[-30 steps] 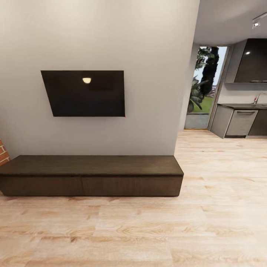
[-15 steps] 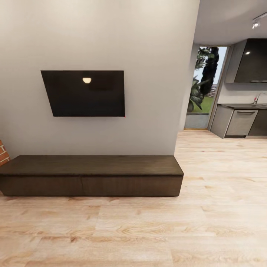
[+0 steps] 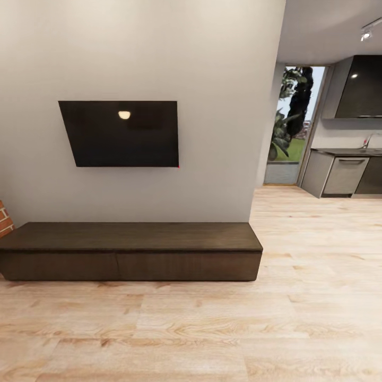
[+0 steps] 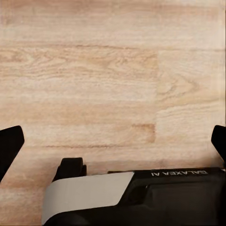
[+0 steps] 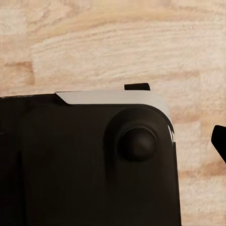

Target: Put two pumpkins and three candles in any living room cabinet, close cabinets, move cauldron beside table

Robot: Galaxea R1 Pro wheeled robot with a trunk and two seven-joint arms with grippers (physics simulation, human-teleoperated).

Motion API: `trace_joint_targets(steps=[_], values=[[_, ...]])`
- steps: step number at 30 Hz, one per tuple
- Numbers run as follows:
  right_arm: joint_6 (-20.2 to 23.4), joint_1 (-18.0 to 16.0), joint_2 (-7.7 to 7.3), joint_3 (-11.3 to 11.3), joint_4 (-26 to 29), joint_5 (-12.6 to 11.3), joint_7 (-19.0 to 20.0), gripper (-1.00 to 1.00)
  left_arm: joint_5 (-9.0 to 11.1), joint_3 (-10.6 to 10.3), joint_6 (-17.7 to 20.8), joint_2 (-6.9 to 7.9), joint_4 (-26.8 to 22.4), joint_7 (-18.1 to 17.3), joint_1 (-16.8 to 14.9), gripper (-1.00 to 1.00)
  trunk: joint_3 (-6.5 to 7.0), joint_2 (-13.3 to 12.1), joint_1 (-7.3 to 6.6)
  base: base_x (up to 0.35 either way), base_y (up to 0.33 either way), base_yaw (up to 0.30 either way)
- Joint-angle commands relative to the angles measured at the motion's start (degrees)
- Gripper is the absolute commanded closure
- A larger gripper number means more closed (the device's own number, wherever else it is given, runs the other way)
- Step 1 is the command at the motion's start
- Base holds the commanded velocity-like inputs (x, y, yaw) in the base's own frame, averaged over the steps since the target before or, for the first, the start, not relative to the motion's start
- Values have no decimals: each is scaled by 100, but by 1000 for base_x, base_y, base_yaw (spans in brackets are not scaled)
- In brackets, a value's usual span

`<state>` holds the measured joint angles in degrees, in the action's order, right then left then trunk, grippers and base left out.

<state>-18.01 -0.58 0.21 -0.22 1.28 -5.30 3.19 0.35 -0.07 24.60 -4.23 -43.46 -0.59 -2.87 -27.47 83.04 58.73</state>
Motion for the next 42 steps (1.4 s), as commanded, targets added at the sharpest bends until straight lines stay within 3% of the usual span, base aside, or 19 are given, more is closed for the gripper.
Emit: trace_joint_targets(steps=[1, 4, 10, 13, 14, 15, 19, 23, 25, 27, 30, 34, 36, 37, 40, 42], values=[[-16, -4, 1, -7, 0, -68, 31, -100, 10, 1, 67, -12, -20, -7, -78, -100, -7, 3, 0, 0, 0, 0], [29, -50, -7, -76, 164, -299, 15, -100, 35, 5, 240, -50, 117, -4, -478, -100, -7, 3, 0, 0, 0, 0], [189, -110, -56, -276, 1336, -1473, 80, -100, 240, 18, 392, -69, 683, 12, -1355, -100, -7, 3, 0, 0, 0, 0], [562, -115, -64, -316, 2110, -1777, 96, -100, 355, 22, 406, -89, 819, 9, -1539, -100, -3, 3, 0, 0, 0, -10], [663, -116, -65, -316, 2399, -1832, 98, -100, 376, 23, 409, -98, 865, 6, -1572, -100, 0, 3, 0, 0, 0, -45], [811, -118, -65, -330, 3173, -1920, 102, -100, 405, 24, 413, -110, 988, -1, -1617, -100, 6, 3, 0, 0, 0, -88], [932, -115, -86, -338, 3647, -1937, 108, -100, 462, 31, 413, -112, 1021, -10, -1624, -100, 29, 3, 0, 0, 0, -94], [1566, -110, -269, -339, 4406, -1957, 179, -100, 610, 42, 414, -113, 1031, -35, -1621, -100, 42, 3, 0, 0, 0, -40], [1915, -109, -365, -348, 4833, -1981, 401, -100, 708, 40, 415, -104, 1032, -80, -1618, -100, 44, 3, 0, 0, 0, -10], [2104, -109, -411, -501, 5065, -2076, 716, -100, 795, 52, 414, -73, 1032, -262, -1617, -100, 44, 3, 0, 0, 0, -4], [2222, -109, -435, -1021, 5167, -2233, 1286, -100, 846, 36, 427, -42, 1032, -897, -1614, -100, 45, 3, 0, 0, 0, -1], [2489, -109, -438, -1549, 5178, -2294, 2065, -100, 836, 7, 765, -30, 985, -2121, -1626, -100, 45, 3, 0, 0, 0, 0], [2737, -109, -430, -1852, 5179, -2313, 2450, -100, 812, -27, 1129, -23, 935, -3078, -1642, -100, 45, 3, 0, 0, 0, 0], [2902, -109, -422, -2151, 5165, -2351, 2731, -100, 742, -82, 1381, 5, 890, -4008, -1682, -100, 45, 3, 0, 0, 0, 0], [3039, -109, -430, -2520, 5088, -2393, 2999, -100, 515, -159, 1523, 123, 884, -5050, -1725, -100, 45, 3, 0, 0, 0, 0], [3249, -109, -432, -2631, 5017, -2448, 3186, -100, 425, -187, 1550, 244, 920, -5618, -1733, -100, 45, 3, 0, 0, 0, 0]])
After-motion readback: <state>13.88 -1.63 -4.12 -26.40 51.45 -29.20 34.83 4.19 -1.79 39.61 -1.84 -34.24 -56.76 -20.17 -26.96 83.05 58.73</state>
